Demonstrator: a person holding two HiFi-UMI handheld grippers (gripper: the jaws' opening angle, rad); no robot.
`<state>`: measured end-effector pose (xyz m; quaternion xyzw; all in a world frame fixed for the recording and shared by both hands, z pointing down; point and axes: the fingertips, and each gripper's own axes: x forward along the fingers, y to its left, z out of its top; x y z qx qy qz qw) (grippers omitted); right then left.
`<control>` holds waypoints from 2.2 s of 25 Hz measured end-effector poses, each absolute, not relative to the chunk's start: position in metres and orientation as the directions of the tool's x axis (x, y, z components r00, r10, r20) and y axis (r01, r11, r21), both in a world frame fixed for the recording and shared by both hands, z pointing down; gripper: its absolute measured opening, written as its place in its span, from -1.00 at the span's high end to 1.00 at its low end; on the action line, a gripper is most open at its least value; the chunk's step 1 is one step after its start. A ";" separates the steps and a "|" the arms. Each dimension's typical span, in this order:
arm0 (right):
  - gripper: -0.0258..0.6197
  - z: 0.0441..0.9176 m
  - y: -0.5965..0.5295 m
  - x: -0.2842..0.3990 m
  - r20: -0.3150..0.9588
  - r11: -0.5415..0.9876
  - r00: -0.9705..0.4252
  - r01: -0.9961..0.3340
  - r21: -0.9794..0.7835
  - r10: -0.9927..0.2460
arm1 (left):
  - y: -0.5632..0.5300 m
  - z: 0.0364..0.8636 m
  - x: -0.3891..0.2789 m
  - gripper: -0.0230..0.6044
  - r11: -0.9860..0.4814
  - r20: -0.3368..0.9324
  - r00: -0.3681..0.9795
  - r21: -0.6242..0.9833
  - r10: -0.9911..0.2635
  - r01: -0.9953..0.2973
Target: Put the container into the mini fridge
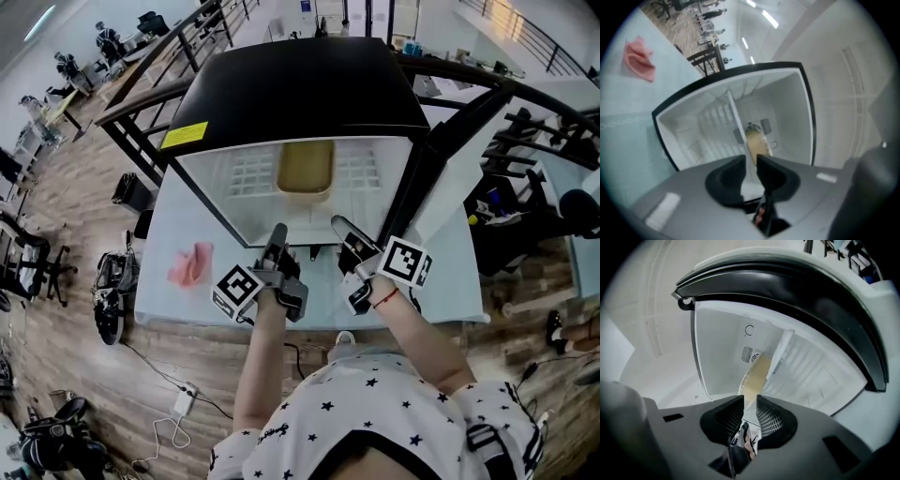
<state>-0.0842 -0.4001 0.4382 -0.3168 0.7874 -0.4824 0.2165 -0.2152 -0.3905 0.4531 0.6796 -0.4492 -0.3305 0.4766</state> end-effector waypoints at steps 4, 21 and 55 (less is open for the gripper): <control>0.77 0.444 -0.375 -0.083 0.005 0.357 -0.703 -0.367 -0.859 -0.711 | -0.364 0.463 -0.215 0.89 -0.114 0.039 0.379 0.921 -0.925 -0.372; 0.85 0.469 -0.266 -0.085 0.157 0.452 -0.697 -0.601 -0.659 -0.699 | -0.257 0.492 -0.195 0.91 -0.142 0.220 0.418 0.720 -0.882 -0.679; 0.85 0.527 -0.076 -0.070 0.286 0.537 -0.752 -0.636 -0.555 -0.594 | -0.045 0.564 -0.165 0.91 -0.088 0.435 0.356 0.525 -0.827 -0.847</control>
